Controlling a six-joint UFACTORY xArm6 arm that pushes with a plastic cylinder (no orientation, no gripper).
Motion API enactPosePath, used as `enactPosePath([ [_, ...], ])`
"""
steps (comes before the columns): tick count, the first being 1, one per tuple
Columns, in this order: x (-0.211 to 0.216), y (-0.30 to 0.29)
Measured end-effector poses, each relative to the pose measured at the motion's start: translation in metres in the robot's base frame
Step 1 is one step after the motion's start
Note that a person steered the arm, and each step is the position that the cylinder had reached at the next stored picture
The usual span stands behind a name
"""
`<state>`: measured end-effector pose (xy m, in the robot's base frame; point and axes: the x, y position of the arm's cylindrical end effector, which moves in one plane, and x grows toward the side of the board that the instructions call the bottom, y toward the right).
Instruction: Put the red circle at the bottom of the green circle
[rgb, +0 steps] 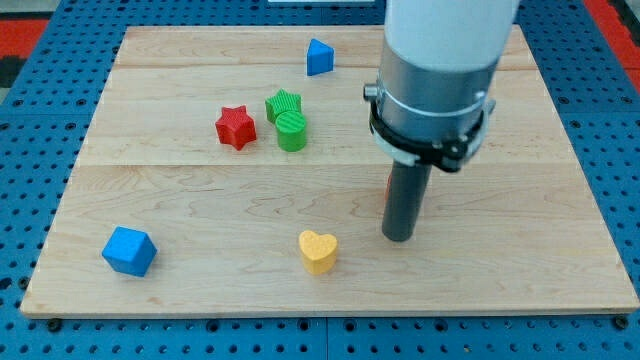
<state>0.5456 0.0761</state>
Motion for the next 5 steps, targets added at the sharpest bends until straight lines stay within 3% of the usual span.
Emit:
enactPosePath([
  [1,-0.023,0.054],
  [2,-0.094,0.029],
  [4,-0.086,0.077],
  [5,-0.047,0.064],
])
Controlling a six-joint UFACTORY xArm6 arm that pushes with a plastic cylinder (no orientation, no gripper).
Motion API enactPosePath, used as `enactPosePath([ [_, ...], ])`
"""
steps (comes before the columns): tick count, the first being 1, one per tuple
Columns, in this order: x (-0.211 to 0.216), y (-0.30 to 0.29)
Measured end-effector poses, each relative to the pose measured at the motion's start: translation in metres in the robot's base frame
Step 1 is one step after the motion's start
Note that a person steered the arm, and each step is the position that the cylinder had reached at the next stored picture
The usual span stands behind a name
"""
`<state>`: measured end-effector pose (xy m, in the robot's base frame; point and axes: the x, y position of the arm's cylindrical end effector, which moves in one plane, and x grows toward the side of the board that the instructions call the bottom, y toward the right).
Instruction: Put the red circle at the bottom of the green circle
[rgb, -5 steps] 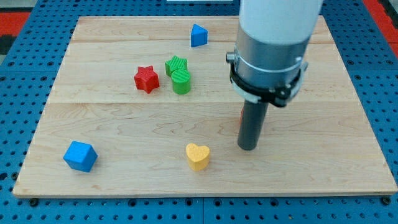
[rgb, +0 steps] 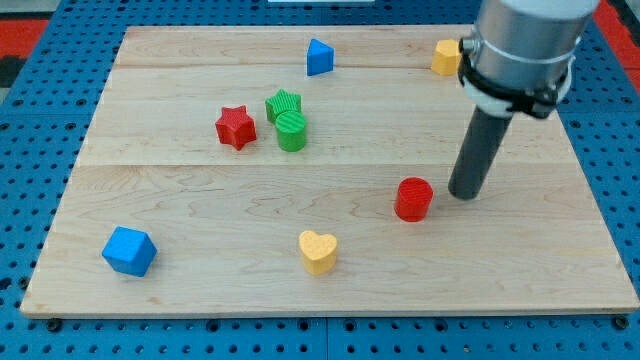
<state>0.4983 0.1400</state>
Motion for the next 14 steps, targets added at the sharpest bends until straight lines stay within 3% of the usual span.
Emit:
enactPosePath([
  [2,0.002,-0.047],
  [3,0.049,-0.030],
  [7,0.003,-0.093],
  [8,-0.045,-0.105],
  [9,-0.066,-0.120],
  [10,-0.078,-0.055],
  [13,0.037,-0.082],
  [14,0.023,-0.082],
])
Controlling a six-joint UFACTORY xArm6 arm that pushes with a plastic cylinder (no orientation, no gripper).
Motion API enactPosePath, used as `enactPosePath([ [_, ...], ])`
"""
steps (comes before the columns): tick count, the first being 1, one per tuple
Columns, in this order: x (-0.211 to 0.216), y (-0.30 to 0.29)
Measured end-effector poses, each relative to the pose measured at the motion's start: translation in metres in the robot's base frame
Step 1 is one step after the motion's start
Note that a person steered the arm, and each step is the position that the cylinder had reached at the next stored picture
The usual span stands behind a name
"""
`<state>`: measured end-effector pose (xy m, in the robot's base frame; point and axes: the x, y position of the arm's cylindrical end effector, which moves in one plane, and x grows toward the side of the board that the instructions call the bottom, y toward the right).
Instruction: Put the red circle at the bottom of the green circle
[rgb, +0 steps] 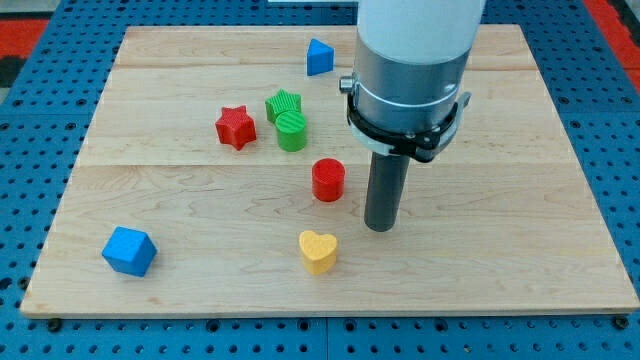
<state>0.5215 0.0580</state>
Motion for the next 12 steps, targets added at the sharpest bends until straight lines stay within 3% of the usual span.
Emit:
enactPosePath([
  [2,-0.052,-0.020],
  [3,-0.014,-0.038],
  [5,-0.041,-0.116],
  [6,-0.063,-0.115],
  [7,-0.058,-0.138],
  [8,-0.045,-0.068],
  [9,-0.058,-0.045],
  [10,-0.094,-0.069],
  [11,-0.063,-0.072],
  [12,-0.069,-0.068],
])
